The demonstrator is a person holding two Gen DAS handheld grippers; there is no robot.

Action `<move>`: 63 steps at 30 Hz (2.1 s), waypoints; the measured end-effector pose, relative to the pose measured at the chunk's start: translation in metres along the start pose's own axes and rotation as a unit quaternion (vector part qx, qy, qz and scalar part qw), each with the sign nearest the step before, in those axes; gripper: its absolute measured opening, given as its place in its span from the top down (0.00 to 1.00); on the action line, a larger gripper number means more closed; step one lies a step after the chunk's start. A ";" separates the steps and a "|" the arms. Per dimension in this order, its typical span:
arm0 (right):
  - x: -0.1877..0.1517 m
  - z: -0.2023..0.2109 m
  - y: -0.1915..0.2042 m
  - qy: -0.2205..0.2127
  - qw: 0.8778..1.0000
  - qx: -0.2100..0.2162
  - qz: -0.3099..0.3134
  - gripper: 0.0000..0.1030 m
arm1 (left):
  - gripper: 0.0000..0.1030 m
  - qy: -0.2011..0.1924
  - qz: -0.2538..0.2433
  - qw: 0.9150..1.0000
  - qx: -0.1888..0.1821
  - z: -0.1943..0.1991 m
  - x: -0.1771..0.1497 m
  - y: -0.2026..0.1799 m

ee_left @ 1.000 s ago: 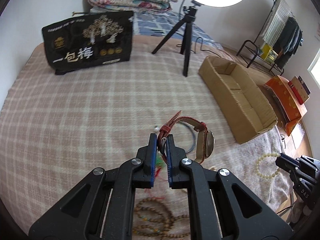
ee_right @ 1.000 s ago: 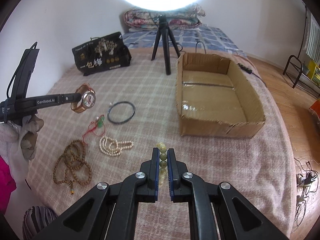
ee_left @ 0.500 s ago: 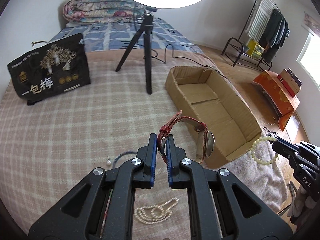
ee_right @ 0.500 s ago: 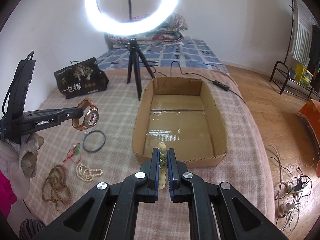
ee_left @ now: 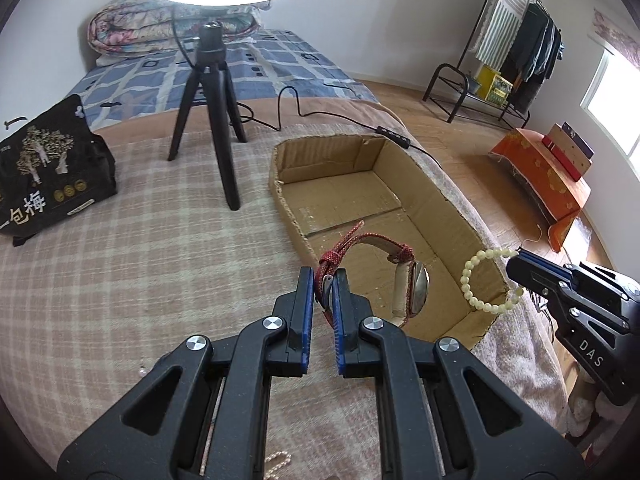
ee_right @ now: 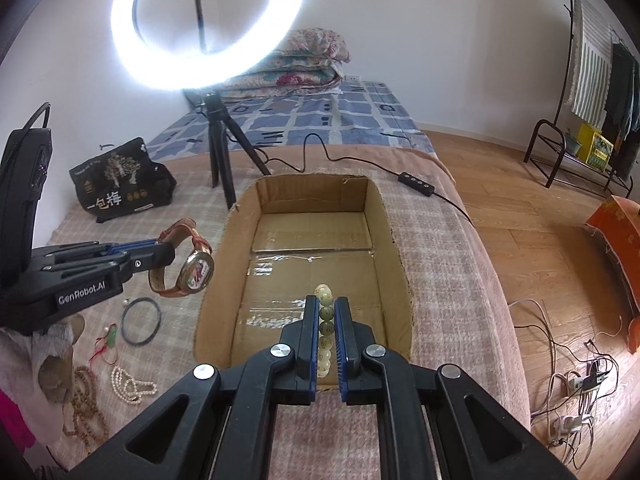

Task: Organize jewelry
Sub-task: 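Lift and carry the watch in the left gripper while the right carries the bracelet to the box, then open the left gripper to drop the watch while the right drops the bracelet into the box, then move both grippers back over the wooden mala and pearl necklace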

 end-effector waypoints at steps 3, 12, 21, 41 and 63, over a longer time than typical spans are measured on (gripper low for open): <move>-0.001 -0.005 -0.009 0.001 1.000 -0.001 -0.008 0.95 | 0.93 0.007 -0.002 1.000 -0.001 -0.010 -0.001 -0.006; -0.004 -0.013 -0.023 0.003 1.000 0.002 -0.023 0.93 | 0.93 0.016 -0.005 1.000 -0.008 -0.018 -0.004 -0.015; -0.004 -0.003 -0.021 -0.010 1.000 -0.008 -0.025 0.65 | 0.82 0.001 -0.008 1.000 0.000 -0.005 -0.001 -0.019; -0.005 0.051 0.003 -0.045 0.998 -0.026 -0.025 0.19 | 0.82 -0.047 -0.010 0.998 0.026 0.065 -0.004 0.000; -0.017 0.110 0.074 -0.084 0.994 -0.061 0.022 0.00 | 0.41 -0.122 0.002 0.989 0.084 0.170 -0.035 0.079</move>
Point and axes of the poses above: each gripper's, at about its wrist camera, not at the fingertips, and z roughly against the way its jaws point, y to its left, x to its top, the point moved 5 cm from there along -z, roughly the way its jaws point, and after that the axes turned 11 degrees about x, right-handed, at the moved point
